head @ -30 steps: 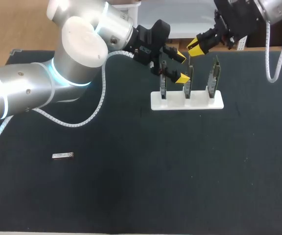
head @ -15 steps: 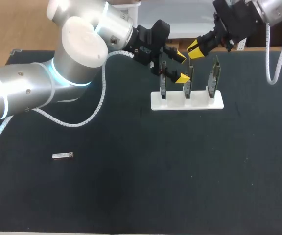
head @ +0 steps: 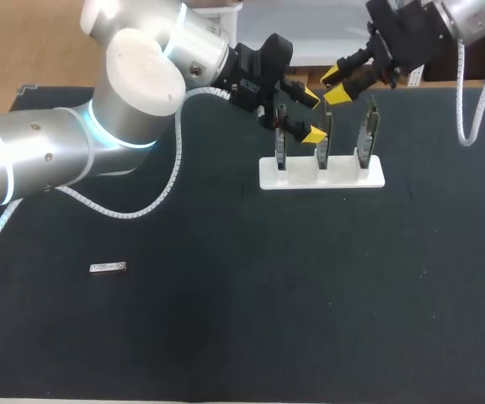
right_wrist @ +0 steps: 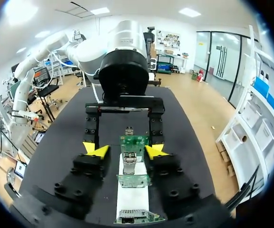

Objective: Pick up the optical module with the left hand, and insert it into the network port with the right hand.

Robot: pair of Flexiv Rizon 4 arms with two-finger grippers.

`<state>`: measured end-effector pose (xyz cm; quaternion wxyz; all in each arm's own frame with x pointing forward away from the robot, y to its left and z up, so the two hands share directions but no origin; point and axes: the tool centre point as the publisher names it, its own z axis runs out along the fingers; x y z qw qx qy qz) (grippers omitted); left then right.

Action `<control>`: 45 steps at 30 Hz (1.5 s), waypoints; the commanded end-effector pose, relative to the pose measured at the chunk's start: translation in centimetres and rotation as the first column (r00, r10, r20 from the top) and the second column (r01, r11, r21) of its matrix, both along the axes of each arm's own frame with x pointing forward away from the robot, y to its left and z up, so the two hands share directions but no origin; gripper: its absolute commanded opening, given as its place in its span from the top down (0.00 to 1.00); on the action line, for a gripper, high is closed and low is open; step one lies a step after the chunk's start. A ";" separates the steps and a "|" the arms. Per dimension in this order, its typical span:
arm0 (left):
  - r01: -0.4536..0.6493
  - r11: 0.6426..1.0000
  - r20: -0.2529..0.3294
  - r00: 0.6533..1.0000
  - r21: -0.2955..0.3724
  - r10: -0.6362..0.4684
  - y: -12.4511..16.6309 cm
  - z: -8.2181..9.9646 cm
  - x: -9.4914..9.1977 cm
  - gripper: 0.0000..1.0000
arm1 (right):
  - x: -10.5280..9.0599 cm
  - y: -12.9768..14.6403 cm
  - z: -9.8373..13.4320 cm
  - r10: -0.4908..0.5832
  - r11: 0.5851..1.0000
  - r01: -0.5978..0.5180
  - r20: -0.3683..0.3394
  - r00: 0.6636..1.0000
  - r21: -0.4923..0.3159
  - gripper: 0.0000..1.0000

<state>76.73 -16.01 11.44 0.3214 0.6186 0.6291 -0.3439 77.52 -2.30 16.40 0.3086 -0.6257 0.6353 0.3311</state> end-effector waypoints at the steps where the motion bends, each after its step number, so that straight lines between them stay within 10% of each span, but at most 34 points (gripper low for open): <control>1: 0.003 1.000 -0.004 1.000 0.005 -0.003 -0.1 0.0 0.3 0.00 | 0.1 -0.3 0.3 -0.011 1.000 0.012 -0.014 1.000 0.025 0.00; 15: 0.003 1.000 -0.004 1.000 0.005 -0.003 -0.1 0.0 0.3 0.00 | 0.6 -0.4 2.9 0.021 0.991 -0.018 -0.023 1.000 0.133 0.00; 17: 0.003 1.000 -0.004 1.000 0.005 -0.003 -0.1 0.0 0.3 0.00 | 0.6 -0.4 3.0 0.023 0.991 -0.021 -0.018 1.000 0.135 0.89; 18: 0.003 1.000 -0.004 1.000 0.005 -0.003 -0.1 0.0 0.3 0.00 | 0.6 -0.3 3.0 0.023 0.991 -0.021 -0.018 1.000 0.136 1.00; 45: 0.003 1.000 -0.004 1.000 0.005 -0.003 -0.1 0.0 0.3 0.00 | 0.8 0.2 1.4 0.035 0.994 -0.030 -0.043 0.998 0.106 1.00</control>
